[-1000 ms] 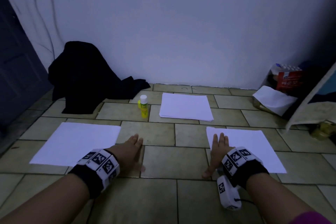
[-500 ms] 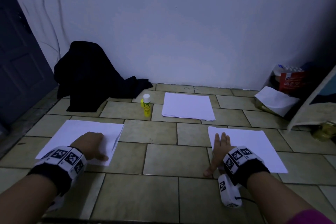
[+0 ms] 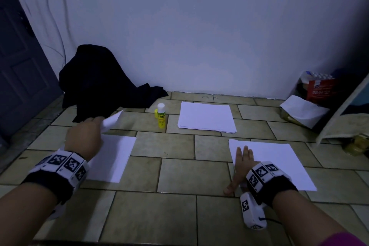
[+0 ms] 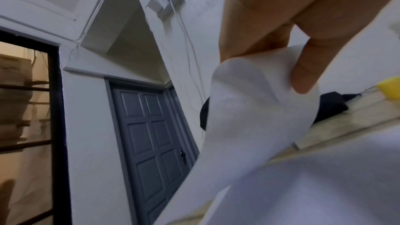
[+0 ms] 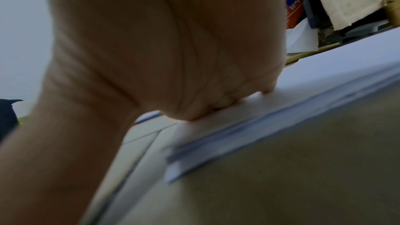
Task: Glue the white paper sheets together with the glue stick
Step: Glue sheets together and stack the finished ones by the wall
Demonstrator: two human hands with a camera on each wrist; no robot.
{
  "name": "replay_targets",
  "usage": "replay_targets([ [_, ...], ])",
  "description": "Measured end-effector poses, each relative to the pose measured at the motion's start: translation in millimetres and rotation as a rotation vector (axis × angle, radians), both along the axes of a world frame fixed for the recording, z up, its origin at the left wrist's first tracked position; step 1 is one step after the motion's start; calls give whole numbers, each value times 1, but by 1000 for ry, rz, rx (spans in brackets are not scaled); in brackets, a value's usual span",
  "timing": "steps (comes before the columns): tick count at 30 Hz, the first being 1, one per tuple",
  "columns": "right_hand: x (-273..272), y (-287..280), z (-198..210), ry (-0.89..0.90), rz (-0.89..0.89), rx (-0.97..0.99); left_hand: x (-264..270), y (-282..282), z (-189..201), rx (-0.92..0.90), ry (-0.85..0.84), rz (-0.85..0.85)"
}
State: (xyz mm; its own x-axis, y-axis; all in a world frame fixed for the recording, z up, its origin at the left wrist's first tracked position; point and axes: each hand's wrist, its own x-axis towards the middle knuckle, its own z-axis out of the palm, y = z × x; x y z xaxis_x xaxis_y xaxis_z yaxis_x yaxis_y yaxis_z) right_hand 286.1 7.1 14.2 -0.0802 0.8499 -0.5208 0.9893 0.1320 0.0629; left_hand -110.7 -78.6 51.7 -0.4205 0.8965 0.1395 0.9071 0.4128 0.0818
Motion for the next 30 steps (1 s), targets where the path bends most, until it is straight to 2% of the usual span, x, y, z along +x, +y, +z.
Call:
replay_targets([
  [3, -1, -2, 0, 15, 2, 22, 27, 1, 11, 31, 38, -79],
  [6, -1, -2, 0, 8, 7, 25, 71, 4, 14, 53, -1, -194],
  [10, 0, -1, -1, 0, 12, 29, 142, 22, -4, -152, 26, -312],
  [15, 2, -1, -1, 23, 24, 77, 200, 33, -27, -452, -121, -440],
  [19, 8, 12, 9, 61, 16, 69, 192, 40, -30, -602, -118, -567],
  [25, 3, 39, 18, 54, -82, 73, 159, 43, -30, -573, -76, -753],
  [28, -11, 46, 30, 44, -94, 201, 153, 41, -35, -528, -69, -763],
  [30, -30, 52, 36, 177, -62, 312, 151, 41, -35, -527, -82, -769],
])
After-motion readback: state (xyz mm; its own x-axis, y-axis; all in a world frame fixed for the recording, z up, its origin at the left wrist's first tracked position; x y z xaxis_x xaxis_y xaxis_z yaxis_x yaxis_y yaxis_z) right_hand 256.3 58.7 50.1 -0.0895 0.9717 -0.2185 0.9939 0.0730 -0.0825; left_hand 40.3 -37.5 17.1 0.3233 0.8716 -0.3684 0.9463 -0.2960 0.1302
